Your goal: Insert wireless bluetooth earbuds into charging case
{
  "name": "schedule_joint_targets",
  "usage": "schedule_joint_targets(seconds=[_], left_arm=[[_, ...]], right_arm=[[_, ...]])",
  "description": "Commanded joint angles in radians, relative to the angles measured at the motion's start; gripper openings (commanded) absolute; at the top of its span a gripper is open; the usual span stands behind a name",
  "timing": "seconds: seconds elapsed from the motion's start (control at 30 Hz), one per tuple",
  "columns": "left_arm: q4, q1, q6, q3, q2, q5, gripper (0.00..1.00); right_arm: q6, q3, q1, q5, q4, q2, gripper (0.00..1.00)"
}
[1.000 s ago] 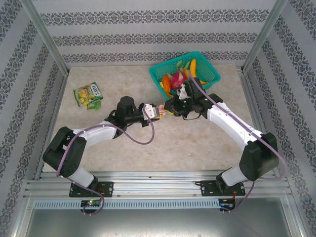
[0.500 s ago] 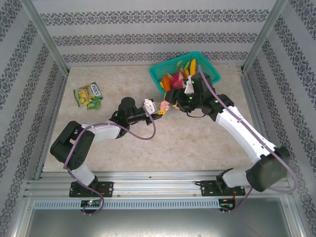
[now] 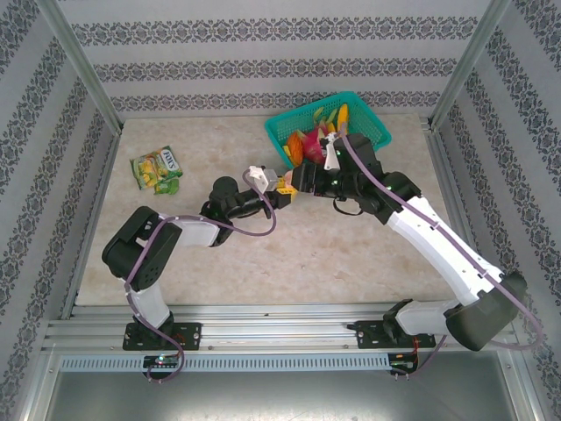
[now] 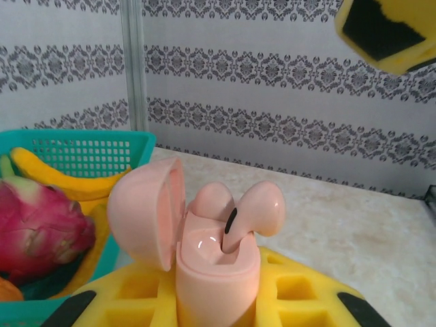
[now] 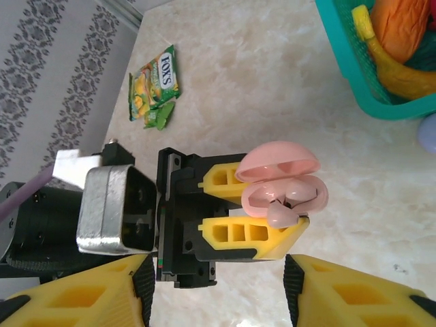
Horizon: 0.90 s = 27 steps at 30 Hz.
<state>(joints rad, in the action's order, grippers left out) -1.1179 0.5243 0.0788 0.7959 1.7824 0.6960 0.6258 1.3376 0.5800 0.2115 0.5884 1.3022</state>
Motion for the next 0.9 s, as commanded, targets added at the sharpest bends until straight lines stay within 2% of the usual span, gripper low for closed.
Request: schedule_joint_targets(seconds=[0.0,0.27,0.87], left_arm=[[-0.117,0.01,0.101,0.02,0.017,0.056,0.0],[-0.131,0.009,0.134,0.025,0.017,0.087,0.0],[-0.127,0.01,0.129,0.02,0.03,0.078,0.0]], right_arm=[[-0.072,0.031,0.013,-0.082,0.045,0.024,0.57],[-0.075,0.034,0.02,-0.103,0.042,0.075,0.58],[-0.029,0.096,0.09,-0.052,0.01,0.17,0.58]])
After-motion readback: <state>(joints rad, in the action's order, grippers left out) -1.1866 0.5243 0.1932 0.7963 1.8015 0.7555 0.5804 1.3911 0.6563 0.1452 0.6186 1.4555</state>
